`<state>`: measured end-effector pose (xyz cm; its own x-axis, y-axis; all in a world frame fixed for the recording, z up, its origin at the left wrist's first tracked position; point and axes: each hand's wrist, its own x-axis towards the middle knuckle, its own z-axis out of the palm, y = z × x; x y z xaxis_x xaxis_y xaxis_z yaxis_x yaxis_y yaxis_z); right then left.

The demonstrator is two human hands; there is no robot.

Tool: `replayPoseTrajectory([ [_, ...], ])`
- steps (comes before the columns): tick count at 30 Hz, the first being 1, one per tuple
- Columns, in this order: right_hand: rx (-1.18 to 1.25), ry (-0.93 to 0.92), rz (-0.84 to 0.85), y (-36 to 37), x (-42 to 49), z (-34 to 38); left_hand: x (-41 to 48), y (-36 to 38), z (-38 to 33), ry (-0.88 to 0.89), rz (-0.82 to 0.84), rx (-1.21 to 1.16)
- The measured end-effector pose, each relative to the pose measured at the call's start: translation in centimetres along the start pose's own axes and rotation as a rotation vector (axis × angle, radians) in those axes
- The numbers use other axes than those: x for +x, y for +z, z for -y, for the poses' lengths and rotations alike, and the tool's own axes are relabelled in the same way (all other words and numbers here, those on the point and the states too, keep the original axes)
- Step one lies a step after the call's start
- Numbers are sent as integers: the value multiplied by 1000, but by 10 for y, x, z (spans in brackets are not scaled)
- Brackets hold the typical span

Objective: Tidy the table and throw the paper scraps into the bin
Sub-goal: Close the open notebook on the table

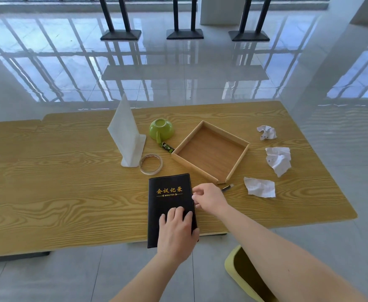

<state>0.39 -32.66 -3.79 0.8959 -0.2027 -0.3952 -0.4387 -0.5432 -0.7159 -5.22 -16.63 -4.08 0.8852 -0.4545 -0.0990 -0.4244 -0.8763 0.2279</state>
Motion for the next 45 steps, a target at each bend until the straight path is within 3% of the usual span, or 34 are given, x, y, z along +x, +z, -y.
replayPoseTrajectory([
  [3, -54, 56, -125, -11, -6, -15, 1, 0, 11, -10, -20, 6],
  [8, -56, 303, -265, -33, -4, -38, 10, -7, 20, -84, -120, -35],
  [15, 68, 524, -370, -36, 11, -42, 30, -1, 1, -293, 26, -15],
  [21, -6, 526, -342, -39, 15, -36, 34, 13, -10, -348, 113, 27],
  [32, 55, 515, -315, -37, -5, -48, 37, 3, 4, -285, 204, 73],
  [45, 184, 267, -182, -16, -35, -18, 34, -55, 39, -117, 56, -342],
])
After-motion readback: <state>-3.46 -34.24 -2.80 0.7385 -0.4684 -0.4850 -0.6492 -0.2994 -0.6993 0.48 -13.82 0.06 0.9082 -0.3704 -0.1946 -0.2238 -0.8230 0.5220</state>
